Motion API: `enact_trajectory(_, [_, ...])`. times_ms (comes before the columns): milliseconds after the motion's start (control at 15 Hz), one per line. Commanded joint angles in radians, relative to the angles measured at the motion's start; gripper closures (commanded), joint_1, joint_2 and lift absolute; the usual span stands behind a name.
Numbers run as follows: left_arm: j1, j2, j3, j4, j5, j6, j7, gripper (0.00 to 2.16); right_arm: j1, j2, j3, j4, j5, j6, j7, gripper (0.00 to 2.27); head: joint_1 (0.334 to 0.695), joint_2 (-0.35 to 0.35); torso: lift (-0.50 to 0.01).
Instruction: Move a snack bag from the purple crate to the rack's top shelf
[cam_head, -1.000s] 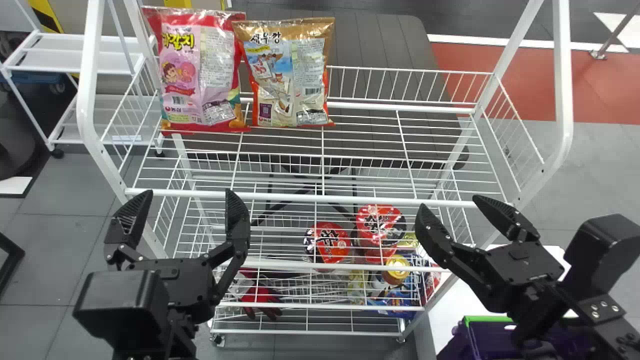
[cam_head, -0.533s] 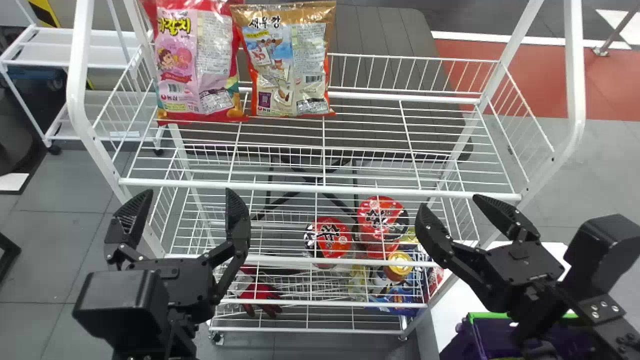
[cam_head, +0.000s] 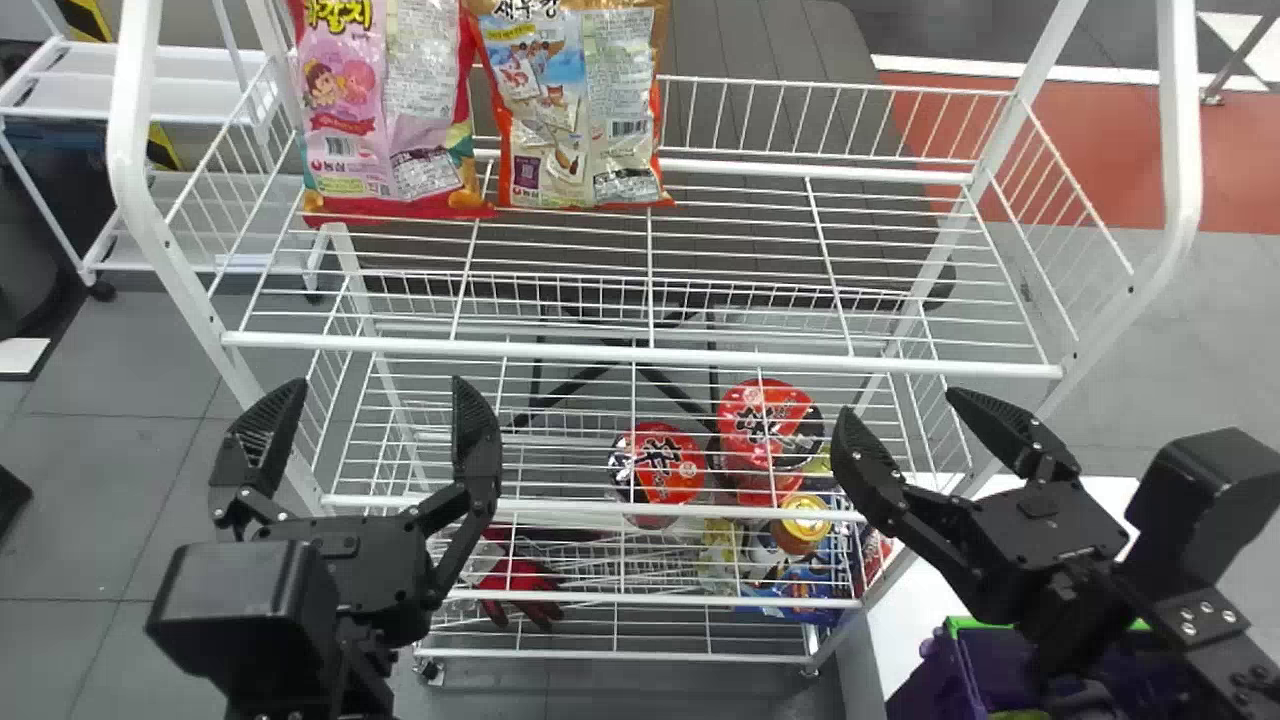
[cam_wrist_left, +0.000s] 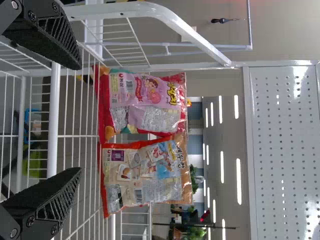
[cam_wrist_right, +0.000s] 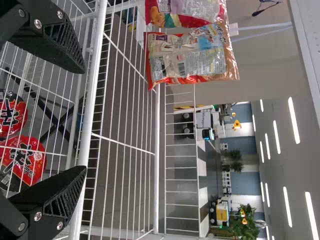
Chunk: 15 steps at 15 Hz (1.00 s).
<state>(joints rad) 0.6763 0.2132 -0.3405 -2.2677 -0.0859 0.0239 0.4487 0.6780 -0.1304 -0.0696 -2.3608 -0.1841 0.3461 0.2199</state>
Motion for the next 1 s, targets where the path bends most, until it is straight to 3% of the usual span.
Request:
enact_trajectory(0, [0.000,0.002,0.000,-0.001,0.000,-0.003,0.001,0.09,0.000,0.000,0.001,0.002,0.000,0.000,0.001,0.14,0.695,-0.068,-0.126])
enact_trajectory(933, [0.003,0.005,-0.002,0.010,-0.002,-0.055,0.013,0.09,-0.011,0.003,0.004,0.028,0.014,-0.012,0.009,0.14,0.695,-0.067,-0.183])
